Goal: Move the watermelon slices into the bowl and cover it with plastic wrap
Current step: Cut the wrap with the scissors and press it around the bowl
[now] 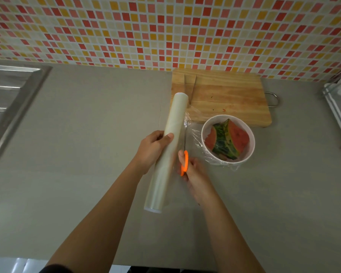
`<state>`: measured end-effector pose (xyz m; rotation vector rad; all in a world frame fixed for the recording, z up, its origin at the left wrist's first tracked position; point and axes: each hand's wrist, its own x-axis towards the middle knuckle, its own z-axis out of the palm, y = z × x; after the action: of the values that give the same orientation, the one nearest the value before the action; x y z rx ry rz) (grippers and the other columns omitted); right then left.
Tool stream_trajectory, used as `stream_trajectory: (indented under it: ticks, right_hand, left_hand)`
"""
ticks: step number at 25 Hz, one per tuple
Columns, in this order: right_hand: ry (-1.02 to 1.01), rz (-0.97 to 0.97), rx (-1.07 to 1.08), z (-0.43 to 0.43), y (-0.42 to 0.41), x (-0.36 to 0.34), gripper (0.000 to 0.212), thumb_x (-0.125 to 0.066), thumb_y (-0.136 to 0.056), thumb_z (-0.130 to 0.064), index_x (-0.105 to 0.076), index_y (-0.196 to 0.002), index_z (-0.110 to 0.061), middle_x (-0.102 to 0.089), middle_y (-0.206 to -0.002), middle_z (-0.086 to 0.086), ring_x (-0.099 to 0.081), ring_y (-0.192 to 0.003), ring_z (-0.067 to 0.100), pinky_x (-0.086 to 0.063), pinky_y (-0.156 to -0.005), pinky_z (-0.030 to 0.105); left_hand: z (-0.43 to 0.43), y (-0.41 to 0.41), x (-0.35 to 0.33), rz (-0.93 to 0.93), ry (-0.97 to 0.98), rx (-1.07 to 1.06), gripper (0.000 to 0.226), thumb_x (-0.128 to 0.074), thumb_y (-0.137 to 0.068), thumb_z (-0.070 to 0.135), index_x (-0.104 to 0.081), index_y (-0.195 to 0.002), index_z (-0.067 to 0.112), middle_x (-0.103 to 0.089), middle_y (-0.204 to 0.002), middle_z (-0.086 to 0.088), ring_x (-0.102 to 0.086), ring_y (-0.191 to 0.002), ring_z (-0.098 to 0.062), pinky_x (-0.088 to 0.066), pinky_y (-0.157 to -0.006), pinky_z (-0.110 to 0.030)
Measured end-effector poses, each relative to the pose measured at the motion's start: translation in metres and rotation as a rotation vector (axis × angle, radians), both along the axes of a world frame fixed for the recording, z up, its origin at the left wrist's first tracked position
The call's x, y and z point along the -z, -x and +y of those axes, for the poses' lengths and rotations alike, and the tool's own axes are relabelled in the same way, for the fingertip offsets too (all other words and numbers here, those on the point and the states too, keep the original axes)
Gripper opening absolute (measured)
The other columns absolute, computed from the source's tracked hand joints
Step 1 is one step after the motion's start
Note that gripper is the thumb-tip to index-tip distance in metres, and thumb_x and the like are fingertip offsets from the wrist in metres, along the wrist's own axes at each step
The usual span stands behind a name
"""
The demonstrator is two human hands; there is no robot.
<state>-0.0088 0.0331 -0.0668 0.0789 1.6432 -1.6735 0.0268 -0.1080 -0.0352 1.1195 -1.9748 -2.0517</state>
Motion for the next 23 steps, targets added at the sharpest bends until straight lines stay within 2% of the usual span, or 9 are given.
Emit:
stream_trajectory:
  ticks: [2,4,6,9,11,14,16,19,23]
  right_hand:
    - [-0.005,-0.034,-0.026,-0.002,-0.005,0.003,0.060,-0.073,-0.050,-0.068,-0.052,-0.077,-0.019,-0.053,-0.059,-0.008,-0.054,-0.055,0.005,-0.039,-0.054,0.018]
    - [0.021,-0.043,-0.036,-0.008,-0.004,0.005,0.066,-0.073,-0.047,-0.071,-0.054,-0.080,-0.017,-0.053,-0.057,-0.008,-0.050,-0.055,0.006,-0.037,-0.056,0.021]
    - [0.042,-0.042,-0.013,-0.016,0.004,0.001,0.073,-0.073,-0.047,-0.072,-0.057,-0.089,-0.014,-0.054,-0.059,-0.008,-0.051,-0.056,0.006,-0.038,-0.058,0.021]
    - [0.027,0.005,0.046,-0.025,0.016,-0.003,0.081,-0.072,-0.053,-0.071,-0.059,-0.101,-0.007,-0.058,-0.073,-0.001,-0.056,-0.065,0.011,-0.043,-0.067,0.025]
    - [0.012,0.051,0.081,-0.028,0.016,-0.001,0.064,-0.069,-0.062,-0.065,-0.057,-0.092,-0.009,-0.059,-0.076,0.000,-0.057,-0.064,0.008,-0.045,-0.068,0.024]
    - [0.053,0.102,0.089,-0.030,0.018,0.000,0.033,-0.065,-0.074,-0.051,-0.055,-0.071,-0.020,-0.055,-0.061,-0.008,-0.052,-0.051,0.000,-0.042,-0.055,0.014]
    - [0.086,0.102,0.051,-0.035,0.022,-0.003,0.035,-0.065,-0.077,-0.049,-0.054,-0.056,-0.024,-0.052,-0.054,-0.011,-0.048,-0.051,0.001,-0.038,-0.051,0.012]
    - [0.063,0.097,0.074,-0.045,0.029,-0.008,0.044,-0.064,-0.081,-0.045,-0.051,-0.045,-0.023,-0.049,-0.049,-0.012,-0.046,-0.055,0.003,-0.038,-0.054,0.014]
    - [0.054,0.080,0.148,-0.055,0.040,-0.008,0.038,-0.064,-0.083,-0.041,-0.046,-0.057,-0.020,-0.046,-0.054,-0.006,-0.046,-0.051,0.004,-0.038,-0.053,0.016]
  left_hand:
    - [-0.004,-0.001,0.000,-0.004,-0.016,0.027,0.028,-0.060,-0.090,0.033,-0.067,-0.105,0.010,-0.069,-0.106,-0.014,-0.066,-0.093,-0.030,-0.052,-0.084,-0.043]
    - [-0.007,-0.002,-0.001,-0.003,-0.036,0.049,0.027,-0.060,-0.090,0.032,-0.066,-0.103,0.009,-0.068,-0.102,-0.014,-0.064,-0.088,-0.026,-0.051,-0.079,-0.039]
    - [-0.009,-0.003,0.000,-0.005,-0.036,0.068,0.027,-0.060,-0.090,0.032,-0.066,-0.104,0.009,-0.068,-0.101,-0.013,-0.065,-0.085,-0.023,-0.051,-0.077,-0.037]
    - [-0.010,-0.005,0.000,0.001,-0.031,0.084,0.027,-0.061,-0.090,0.032,-0.066,-0.104,0.010,-0.069,-0.100,-0.012,-0.066,-0.083,-0.022,-0.052,-0.074,-0.035]
    - [-0.012,-0.007,0.001,-0.001,-0.013,0.085,0.025,-0.061,-0.090,0.032,-0.066,-0.104,0.012,-0.069,-0.103,-0.011,-0.066,-0.087,-0.023,-0.052,-0.078,-0.037]
    - [-0.017,-0.014,0.003,-0.009,0.013,0.085,0.024,-0.061,-0.089,0.034,-0.066,-0.105,0.016,-0.068,-0.105,-0.010,-0.065,-0.093,-0.024,-0.051,-0.084,-0.040]
    - [-0.022,-0.018,0.003,-0.018,0.018,0.097,0.024,-0.061,-0.089,0.034,-0.066,-0.105,0.017,-0.067,-0.107,-0.010,-0.065,-0.095,-0.026,-0.051,-0.087,-0.042]
    - [-0.027,-0.024,0.001,-0.033,0.028,0.119,0.025,-0.060,-0.090,0.033,-0.066,-0.108,0.016,-0.067,-0.110,-0.011,-0.064,-0.101,-0.028,-0.050,-0.091,-0.045]
    - [-0.034,-0.030,0.000,-0.049,0.034,0.114,0.025,-0.060,-0.090,0.031,-0.067,-0.108,0.014,-0.067,-0.110,-0.012,-0.063,-0.102,-0.032,-0.050,-0.090,-0.044]
